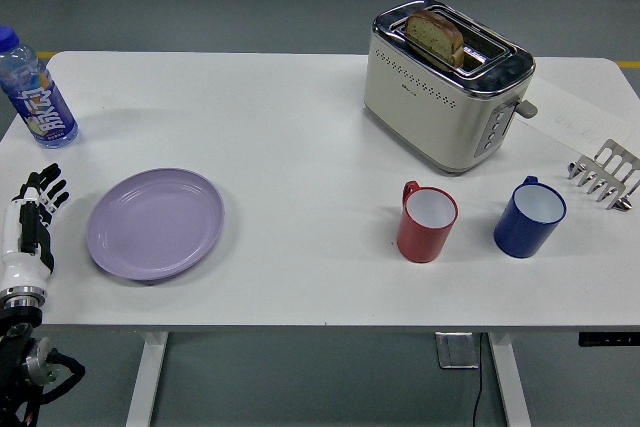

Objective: Push plate across desktop

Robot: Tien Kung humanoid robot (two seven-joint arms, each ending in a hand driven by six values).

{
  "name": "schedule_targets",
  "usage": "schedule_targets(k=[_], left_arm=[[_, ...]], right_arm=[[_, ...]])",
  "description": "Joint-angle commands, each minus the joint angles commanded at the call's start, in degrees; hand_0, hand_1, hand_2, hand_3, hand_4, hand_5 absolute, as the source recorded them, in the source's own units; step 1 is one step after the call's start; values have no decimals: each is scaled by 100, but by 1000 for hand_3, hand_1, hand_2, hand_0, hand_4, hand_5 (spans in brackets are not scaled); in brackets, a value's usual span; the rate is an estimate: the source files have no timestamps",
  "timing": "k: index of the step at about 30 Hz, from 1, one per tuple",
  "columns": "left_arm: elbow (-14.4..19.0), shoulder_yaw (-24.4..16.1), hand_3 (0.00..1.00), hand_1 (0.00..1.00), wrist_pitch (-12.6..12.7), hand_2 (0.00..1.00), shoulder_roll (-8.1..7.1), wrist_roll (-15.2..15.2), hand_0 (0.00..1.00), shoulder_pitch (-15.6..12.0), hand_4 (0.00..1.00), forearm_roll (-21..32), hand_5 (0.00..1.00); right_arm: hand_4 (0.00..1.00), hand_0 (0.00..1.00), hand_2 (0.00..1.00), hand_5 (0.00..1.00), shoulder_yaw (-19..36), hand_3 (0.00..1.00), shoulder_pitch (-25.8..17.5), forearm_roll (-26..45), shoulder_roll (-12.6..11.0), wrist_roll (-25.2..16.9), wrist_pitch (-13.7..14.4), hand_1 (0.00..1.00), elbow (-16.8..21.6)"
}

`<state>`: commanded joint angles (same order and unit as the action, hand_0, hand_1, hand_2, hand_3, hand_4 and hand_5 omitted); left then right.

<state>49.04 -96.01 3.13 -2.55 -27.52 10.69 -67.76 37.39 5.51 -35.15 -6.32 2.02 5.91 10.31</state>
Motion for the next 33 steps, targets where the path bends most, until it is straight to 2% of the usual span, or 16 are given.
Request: schedule_targets(k=[12, 22, 33], left_arm=[[111, 171, 794, 857, 36, 876, 254, -33, 796, -124, 481, -41, 998], [235, 480, 791, 860, 84, 878, 255, -46, 798, -213, 484, -49, 998], [299, 606, 792, 861, 107, 878, 255, -64, 799, -204, 485, -41, 998]], right_arm=[[280, 657, 725, 286, -10, 681, -39, 26, -13, 0, -8, 646, 0], [279, 656, 726, 287, -59, 681, -68, 59, -20, -6, -6, 646, 0], [280, 657, 726, 286, -131, 681, -65, 132, -17, -24, 0, 646, 0]])
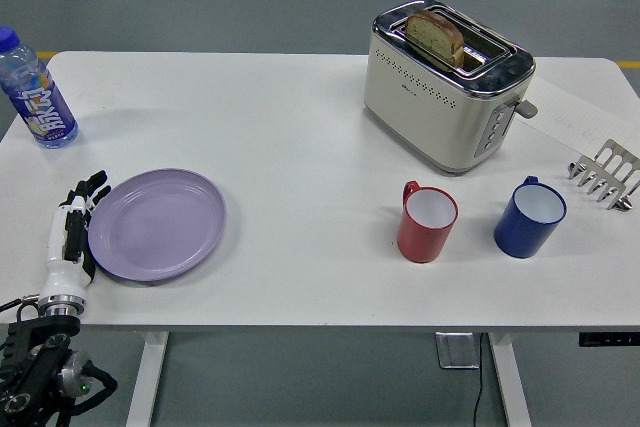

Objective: Push plate across desktop

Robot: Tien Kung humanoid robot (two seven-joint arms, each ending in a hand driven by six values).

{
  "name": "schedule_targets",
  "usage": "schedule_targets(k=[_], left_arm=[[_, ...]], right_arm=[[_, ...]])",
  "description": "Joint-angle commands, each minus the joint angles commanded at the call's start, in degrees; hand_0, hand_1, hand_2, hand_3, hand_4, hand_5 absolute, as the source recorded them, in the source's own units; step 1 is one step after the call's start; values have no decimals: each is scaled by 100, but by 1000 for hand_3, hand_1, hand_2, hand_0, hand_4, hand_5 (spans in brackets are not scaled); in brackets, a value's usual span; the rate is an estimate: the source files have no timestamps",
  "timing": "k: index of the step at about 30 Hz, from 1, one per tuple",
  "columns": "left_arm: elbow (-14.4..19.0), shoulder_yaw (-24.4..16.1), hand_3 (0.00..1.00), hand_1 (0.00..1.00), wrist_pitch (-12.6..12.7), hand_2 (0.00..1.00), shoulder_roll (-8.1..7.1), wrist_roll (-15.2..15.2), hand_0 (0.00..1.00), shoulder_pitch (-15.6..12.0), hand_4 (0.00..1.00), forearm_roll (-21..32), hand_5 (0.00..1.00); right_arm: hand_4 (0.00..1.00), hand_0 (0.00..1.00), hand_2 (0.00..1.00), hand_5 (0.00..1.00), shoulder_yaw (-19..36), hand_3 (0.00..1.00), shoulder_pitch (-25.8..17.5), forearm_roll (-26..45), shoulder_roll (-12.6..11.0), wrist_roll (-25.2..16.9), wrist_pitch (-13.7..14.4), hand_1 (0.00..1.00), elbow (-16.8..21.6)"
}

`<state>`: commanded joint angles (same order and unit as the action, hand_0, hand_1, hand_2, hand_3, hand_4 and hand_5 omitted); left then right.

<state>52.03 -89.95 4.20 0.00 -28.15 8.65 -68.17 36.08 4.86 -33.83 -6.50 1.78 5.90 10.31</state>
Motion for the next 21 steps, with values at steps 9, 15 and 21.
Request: schedule_targets(k=[9, 15, 21], left_arm=[[33, 210, 792, 861, 13, 879, 0, -20, 801, 29, 485, 48, 998], [33, 558, 794, 862, 71, 878, 0, -68, 801, 35, 487, 129, 998], [113, 767, 791, 862, 149, 878, 0, -132, 801, 12, 486, 104, 998]], right_arm=[[280, 657, 726, 286, -50, 681, 7, 43, -5, -13, -5, 646, 0], [281, 657, 726, 286, -66, 681, 18, 59, -8, -19, -5, 646, 0], [282, 657, 726, 286, -69, 681, 36, 52, -16, -22, -8, 646, 0]])
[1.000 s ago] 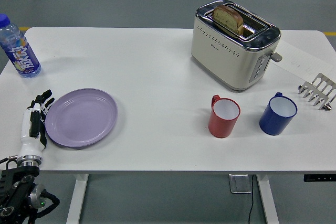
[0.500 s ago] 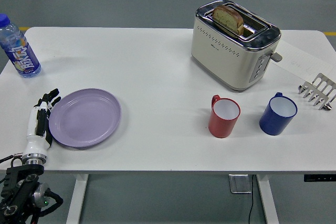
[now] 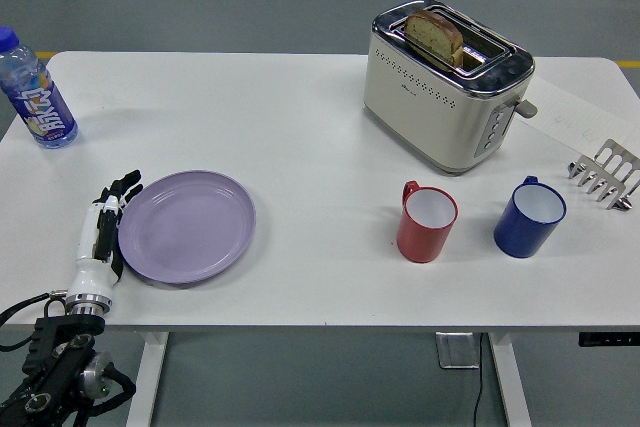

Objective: Push plate across desktop

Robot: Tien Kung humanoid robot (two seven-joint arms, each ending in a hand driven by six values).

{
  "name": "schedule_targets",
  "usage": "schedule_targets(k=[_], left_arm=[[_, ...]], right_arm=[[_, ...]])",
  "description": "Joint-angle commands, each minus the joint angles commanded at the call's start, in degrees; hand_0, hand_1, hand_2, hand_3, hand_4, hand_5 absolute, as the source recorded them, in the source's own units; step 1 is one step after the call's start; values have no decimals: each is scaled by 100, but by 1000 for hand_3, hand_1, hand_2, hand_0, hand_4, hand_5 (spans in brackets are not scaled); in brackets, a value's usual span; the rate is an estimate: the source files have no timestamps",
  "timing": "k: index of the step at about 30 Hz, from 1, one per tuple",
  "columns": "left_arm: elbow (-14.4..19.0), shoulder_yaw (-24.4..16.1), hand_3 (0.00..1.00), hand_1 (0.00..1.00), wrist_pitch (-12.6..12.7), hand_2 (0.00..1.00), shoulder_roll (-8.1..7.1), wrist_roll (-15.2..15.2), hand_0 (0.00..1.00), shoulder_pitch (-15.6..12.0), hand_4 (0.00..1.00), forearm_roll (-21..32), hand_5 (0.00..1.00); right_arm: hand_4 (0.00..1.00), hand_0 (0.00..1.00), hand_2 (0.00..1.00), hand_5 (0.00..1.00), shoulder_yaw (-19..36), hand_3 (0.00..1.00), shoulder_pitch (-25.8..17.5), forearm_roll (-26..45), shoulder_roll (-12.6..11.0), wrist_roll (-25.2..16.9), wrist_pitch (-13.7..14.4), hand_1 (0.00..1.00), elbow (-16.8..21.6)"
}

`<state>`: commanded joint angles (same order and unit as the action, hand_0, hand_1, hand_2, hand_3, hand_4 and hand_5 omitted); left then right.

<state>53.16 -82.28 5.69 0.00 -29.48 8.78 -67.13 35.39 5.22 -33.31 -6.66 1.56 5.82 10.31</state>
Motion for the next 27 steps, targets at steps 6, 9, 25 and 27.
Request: schedule_targets(k=[6, 9, 25, 27], left_arm=[[60, 334, 791, 862, 8, 878, 0, -1, 801, 20, 486, 52, 998], [75, 450, 791, 862, 11, 878, 0, -2, 801, 26, 486, 78, 998], [187, 946, 793, 862, 50, 877, 0, -6, 804, 51, 483, 187, 998], [198, 1027, 793, 862, 50, 877, 0, -5, 804, 51, 483, 201, 998]], right_arm=[[282, 658, 726, 288, -2, 681, 5, -7, -4, -1, -5, 646, 0], [282, 658, 726, 288, 0, 681, 4, -1, -4, -3, -3, 646, 0], [282, 657, 725, 285, -13, 681, 18, 4, -18, -21, -10, 646, 0], [282, 657, 725, 285, -10, 681, 19, 3, -18, -22, -10, 646, 0]])
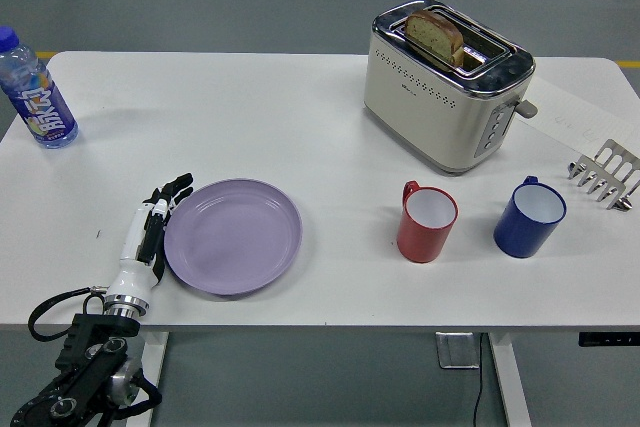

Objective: Push plate across desktop

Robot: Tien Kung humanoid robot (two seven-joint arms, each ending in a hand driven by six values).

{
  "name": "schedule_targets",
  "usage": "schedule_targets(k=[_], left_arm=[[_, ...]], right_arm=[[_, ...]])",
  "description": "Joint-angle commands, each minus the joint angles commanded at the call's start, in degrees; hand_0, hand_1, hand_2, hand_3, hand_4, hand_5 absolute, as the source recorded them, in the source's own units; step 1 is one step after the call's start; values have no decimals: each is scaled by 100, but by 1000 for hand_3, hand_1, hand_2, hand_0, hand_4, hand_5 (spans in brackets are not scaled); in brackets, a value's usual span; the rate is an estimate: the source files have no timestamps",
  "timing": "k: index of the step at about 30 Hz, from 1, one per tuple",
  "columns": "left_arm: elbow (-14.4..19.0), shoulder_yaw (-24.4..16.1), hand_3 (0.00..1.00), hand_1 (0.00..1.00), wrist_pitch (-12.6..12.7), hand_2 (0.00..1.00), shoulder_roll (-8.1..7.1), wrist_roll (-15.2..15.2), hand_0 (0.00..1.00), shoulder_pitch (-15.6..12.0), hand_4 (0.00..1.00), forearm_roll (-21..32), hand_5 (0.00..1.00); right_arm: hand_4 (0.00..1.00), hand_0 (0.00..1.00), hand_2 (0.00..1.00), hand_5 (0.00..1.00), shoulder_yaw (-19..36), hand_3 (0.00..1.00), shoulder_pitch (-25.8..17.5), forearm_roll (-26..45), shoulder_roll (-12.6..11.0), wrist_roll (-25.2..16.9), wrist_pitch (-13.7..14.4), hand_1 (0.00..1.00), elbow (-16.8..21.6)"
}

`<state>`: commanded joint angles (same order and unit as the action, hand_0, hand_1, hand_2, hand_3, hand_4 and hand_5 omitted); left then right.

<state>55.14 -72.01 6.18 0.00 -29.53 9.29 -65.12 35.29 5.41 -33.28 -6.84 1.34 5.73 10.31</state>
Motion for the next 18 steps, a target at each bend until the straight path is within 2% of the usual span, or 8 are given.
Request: schedule_targets(k=[18], left_arm=[[75, 594, 791, 863, 28, 876, 0, -10, 805, 105, 479, 101, 998]], right_arm=[[283, 657, 725, 287, -9, 681, -9, 21, -3, -8, 3, 646, 0]])
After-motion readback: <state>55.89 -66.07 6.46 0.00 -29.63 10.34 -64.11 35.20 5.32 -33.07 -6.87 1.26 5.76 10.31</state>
